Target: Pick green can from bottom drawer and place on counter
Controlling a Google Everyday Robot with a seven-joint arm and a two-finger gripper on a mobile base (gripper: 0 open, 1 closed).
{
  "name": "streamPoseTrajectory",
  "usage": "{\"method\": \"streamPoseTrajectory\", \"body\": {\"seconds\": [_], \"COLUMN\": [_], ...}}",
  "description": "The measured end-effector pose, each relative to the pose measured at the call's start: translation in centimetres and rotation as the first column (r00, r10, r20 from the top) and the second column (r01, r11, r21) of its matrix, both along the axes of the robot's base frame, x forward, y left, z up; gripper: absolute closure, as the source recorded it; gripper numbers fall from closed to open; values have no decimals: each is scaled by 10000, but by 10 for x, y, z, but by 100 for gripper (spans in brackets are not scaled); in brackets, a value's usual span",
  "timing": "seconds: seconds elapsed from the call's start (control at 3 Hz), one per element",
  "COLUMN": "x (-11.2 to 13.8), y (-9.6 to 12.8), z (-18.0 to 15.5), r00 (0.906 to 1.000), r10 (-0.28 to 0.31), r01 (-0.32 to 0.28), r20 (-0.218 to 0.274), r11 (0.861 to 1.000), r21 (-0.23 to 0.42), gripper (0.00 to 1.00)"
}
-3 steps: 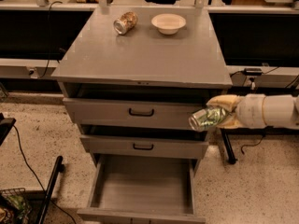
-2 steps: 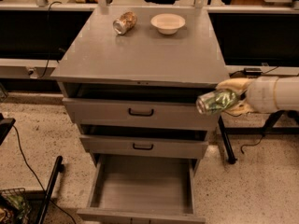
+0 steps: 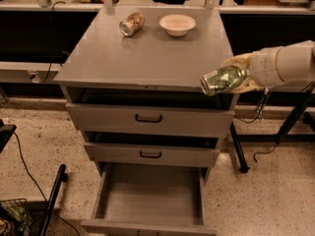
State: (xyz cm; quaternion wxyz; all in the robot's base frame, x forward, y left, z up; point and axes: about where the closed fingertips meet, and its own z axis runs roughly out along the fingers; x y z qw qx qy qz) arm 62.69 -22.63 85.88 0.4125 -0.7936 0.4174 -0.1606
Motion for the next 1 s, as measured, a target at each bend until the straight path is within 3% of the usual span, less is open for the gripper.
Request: {"method": "streamPoseTrajectory", "body": {"seconds": [0.67,1.0], "x": [56,75], "y": [52,73], "z": [28,33], "r00": [9990,9988], "r10": [-328,-242], "r01": [320,242], "r20": [-310,-418], "r11": [9992,9997], "r21": [-240,-7], "gripper": [100,100]}}
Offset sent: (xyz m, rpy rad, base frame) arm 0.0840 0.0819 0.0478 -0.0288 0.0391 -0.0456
